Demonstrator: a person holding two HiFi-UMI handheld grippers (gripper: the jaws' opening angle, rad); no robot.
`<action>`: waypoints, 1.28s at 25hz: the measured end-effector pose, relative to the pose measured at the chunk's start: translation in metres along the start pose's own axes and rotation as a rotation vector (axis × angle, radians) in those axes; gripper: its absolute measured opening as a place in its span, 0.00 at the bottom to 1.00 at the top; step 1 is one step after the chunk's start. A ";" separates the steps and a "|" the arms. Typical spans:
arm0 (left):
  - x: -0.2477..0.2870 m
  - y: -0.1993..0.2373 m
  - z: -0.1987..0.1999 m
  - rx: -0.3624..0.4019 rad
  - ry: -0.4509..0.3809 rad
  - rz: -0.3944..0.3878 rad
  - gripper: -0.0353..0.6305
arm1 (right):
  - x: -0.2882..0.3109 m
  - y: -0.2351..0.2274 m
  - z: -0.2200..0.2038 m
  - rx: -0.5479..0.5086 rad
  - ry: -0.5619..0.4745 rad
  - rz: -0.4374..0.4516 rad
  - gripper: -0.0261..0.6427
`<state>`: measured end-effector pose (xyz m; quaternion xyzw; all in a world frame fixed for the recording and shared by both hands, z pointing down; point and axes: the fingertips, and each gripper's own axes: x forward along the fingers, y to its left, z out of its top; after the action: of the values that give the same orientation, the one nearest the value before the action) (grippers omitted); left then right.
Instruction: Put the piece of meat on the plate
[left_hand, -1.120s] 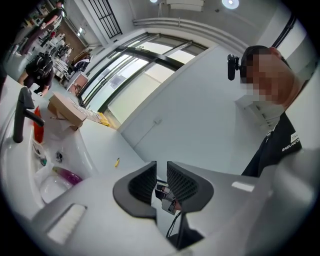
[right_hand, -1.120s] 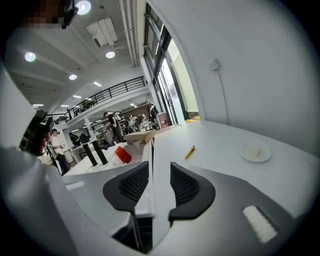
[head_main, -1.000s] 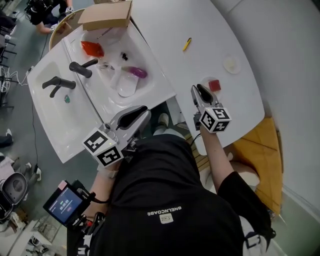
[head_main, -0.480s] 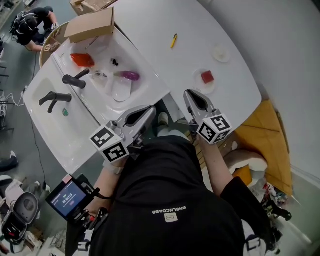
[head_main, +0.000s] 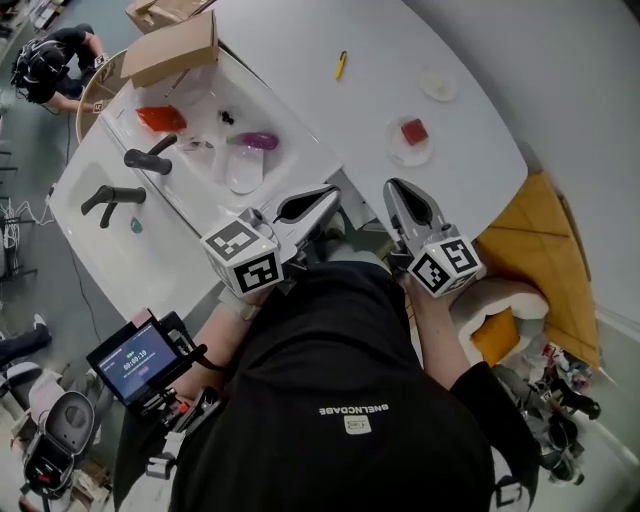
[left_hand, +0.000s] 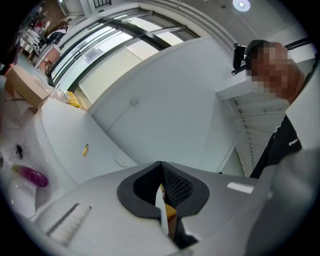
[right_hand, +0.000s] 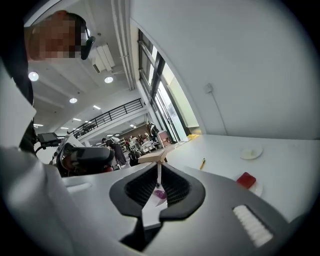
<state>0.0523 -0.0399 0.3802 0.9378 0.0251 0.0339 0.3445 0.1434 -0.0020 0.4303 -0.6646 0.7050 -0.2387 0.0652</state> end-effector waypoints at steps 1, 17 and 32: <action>0.004 0.001 -0.002 0.002 0.009 -0.012 0.06 | -0.002 0.000 0.000 0.005 -0.005 -0.012 0.08; 0.033 -0.013 -0.019 0.097 0.164 -0.175 0.08 | -0.056 0.009 -0.011 0.085 -0.126 -0.192 0.09; 0.045 -0.031 -0.028 0.129 0.195 -0.249 0.08 | -0.087 0.006 -0.005 0.081 -0.203 -0.270 0.08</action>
<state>0.0944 0.0045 0.3833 0.9399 0.1766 0.0804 0.2811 0.1457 0.0834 0.4129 -0.7708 0.5890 -0.2050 0.1302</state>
